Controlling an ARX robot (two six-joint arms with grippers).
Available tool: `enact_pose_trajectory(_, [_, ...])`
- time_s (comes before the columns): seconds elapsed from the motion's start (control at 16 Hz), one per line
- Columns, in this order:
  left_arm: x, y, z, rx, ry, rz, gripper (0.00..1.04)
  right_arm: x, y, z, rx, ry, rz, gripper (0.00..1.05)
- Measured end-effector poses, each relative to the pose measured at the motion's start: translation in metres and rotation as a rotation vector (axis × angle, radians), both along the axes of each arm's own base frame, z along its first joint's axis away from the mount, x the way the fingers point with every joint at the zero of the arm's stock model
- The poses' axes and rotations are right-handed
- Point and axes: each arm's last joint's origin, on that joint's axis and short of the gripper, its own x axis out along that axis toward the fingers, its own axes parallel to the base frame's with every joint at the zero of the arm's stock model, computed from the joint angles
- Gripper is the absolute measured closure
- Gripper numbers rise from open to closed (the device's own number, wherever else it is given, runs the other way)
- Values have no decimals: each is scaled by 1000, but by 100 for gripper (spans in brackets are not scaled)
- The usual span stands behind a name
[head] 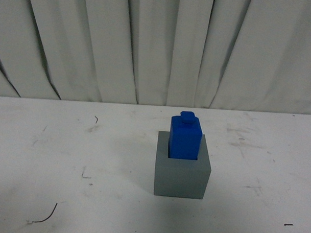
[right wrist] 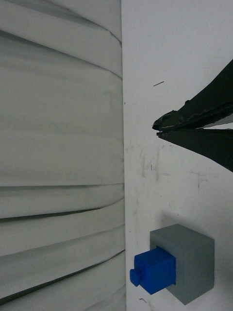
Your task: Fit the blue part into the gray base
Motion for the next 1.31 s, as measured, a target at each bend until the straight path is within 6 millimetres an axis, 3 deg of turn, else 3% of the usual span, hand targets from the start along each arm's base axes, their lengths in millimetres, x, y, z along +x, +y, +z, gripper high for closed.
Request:
enact_pose_trajectory(0.19, [0, 0, 0, 0, 0, 1, 7, 0, 0, 1, 0, -8, 0, 103])
enact_pose_trajectory(0.25, [0, 0, 0, 0, 0, 1, 7, 0, 0, 1, 0, -8, 0, 94])
enact_pose_trajectory(0.38, [0, 0, 0, 0, 0, 1, 7, 0, 0, 1, 0, -8, 0, 67])
enact_pose_trajectory(0.44, [0, 0, 0, 0, 0, 1, 7, 0, 0, 1, 0, -8, 0, 41])
enact_pose_trajectory(0.5, [0, 0, 0, 0, 0, 1, 7, 0, 0, 1, 0, -8, 0, 5])
enact_pose_trajectory(1.31, [0, 0, 0, 0, 0, 1, 7, 0, 0, 1, 2, -8, 0, 6])
